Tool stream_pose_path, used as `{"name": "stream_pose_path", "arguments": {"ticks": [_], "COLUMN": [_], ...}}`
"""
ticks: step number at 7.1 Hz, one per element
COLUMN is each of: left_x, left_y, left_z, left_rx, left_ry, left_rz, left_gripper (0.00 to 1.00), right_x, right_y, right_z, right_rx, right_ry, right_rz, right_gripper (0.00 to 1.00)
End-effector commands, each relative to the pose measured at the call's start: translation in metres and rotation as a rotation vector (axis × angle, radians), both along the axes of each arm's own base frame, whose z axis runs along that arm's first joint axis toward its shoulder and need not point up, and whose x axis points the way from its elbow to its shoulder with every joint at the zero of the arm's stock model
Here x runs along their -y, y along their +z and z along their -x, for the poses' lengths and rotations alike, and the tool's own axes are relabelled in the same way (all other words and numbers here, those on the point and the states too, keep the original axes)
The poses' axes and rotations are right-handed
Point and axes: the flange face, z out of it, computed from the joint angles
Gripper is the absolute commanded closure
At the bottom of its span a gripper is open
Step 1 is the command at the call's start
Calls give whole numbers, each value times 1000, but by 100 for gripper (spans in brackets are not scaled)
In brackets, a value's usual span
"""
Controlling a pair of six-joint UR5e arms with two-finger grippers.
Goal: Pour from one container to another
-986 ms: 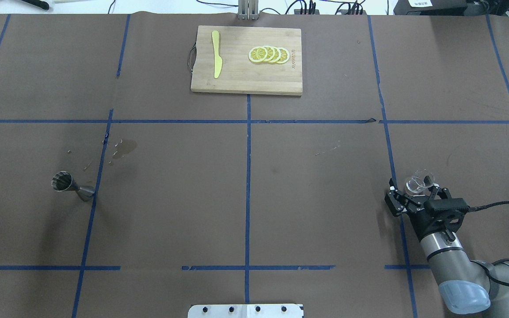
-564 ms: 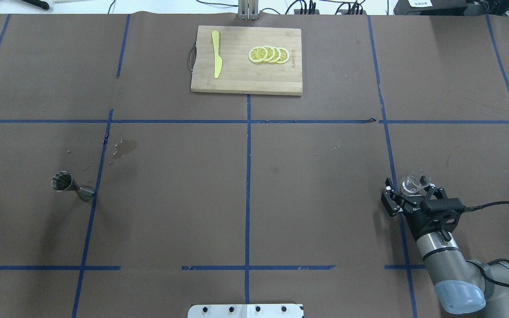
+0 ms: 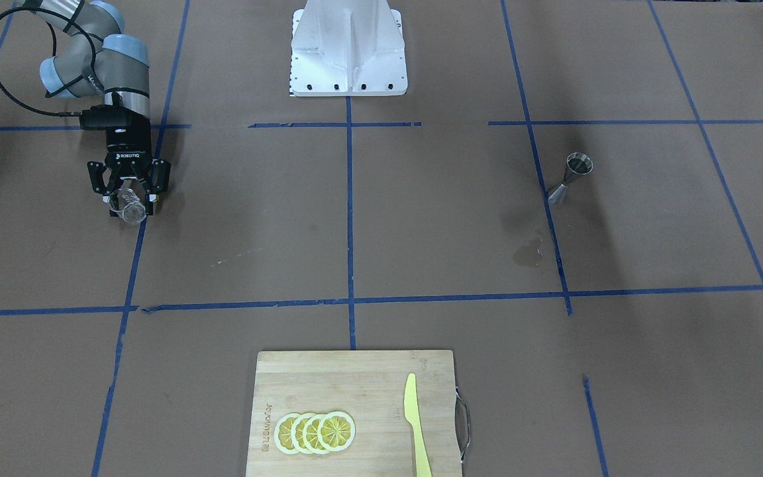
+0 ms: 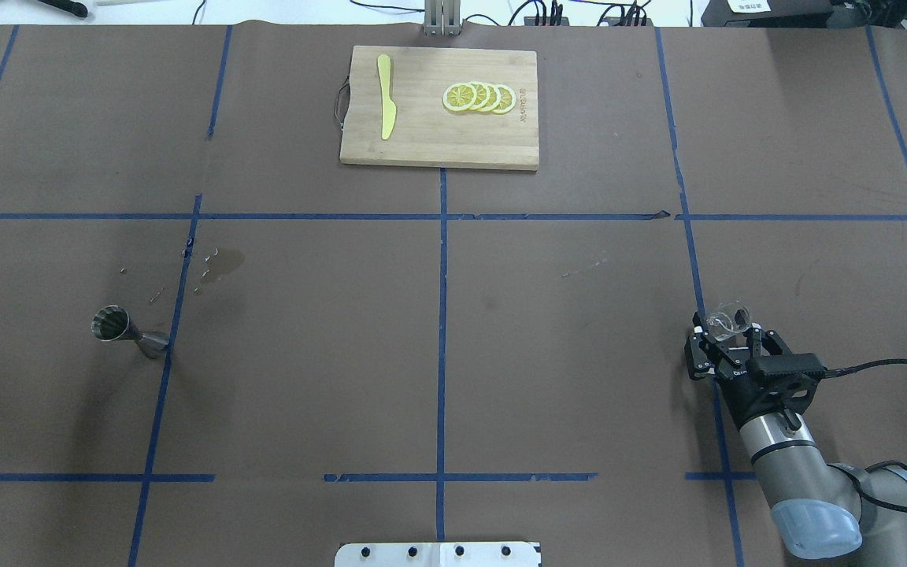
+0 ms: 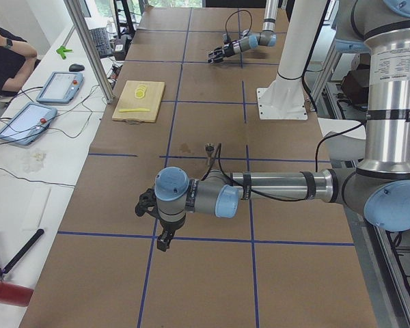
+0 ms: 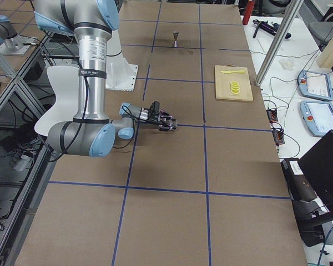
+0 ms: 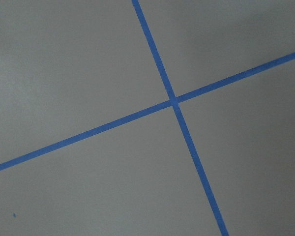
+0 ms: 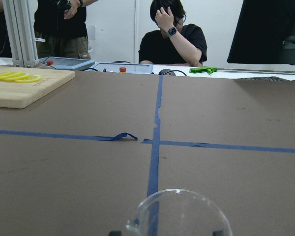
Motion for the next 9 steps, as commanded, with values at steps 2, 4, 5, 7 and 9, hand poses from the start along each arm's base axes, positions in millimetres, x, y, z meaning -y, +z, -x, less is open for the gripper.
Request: {"name": "stream_pose_path", "arguments": {"ticks": [2,4,5,7,9], "left_x": [1,1,2,2,2], "left_y": [-1,-1,-2,-3,-3], "left_z": [0,0,0,0,0], "left_rx": [0,0,0,0,0], "left_ry": [0,0,0,0,0], "left_rz": [-2,-3,-6,-6,-8], "left_gripper": [0,0,0,0,0], "right_x": [0,3,3,3,23], "right_y": [1,-14,-45,-80,-86], "right_z": [-1,-6,-16,-32,-35], "right_rx": [-5,16,56,28,27], "right_ry": [6,27,48,36,-9], "right_rz": [-5,-23,-49,-86,-47], "right_gripper": [0,0,0,0,0]}}
